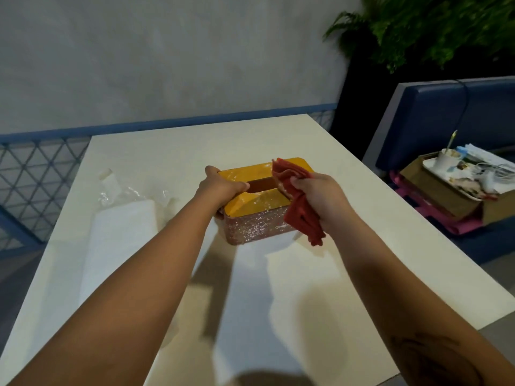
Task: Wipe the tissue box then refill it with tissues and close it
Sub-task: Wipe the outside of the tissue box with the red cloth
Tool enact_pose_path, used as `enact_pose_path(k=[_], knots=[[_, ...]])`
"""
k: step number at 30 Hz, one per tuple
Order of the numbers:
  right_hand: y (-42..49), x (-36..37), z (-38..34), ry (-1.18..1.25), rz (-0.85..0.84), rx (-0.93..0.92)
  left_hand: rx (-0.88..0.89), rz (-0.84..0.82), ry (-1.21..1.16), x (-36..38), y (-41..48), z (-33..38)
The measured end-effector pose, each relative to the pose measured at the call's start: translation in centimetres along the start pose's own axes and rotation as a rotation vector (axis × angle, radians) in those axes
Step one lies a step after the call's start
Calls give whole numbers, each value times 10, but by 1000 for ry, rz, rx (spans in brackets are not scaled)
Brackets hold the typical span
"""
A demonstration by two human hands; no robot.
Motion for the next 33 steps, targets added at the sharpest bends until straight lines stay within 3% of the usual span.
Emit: enact_pose_path(k=[3,8,12,15,23,33], knots=[[5,-28,-8,-26,79,-6,-6,3,-9,1,2,-1],[30,-42,-3,-634,189,-90,-11,10,-24,1,2,-3],[27,-24,8,-841,189,-296,-16,12,-23,1,3,-2],[22,-10,16,-965,218,-304,-25,13,-18,1,2,-2],[6,44,18,-880,81,-440,-2,11,-7,2,0,0],[-12,60,21,-690,-152,-453,-22,40,0,0,-2,0]])
Point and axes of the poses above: each hand's wrist, its own y-axis towards the middle knuckle, its own x-axis out of the palm, z = x × y, the point moved 6 cm from there along y, towards the middle knuckle, and after that the axes turned 8 degrees about -z, right-handed, at the moved point
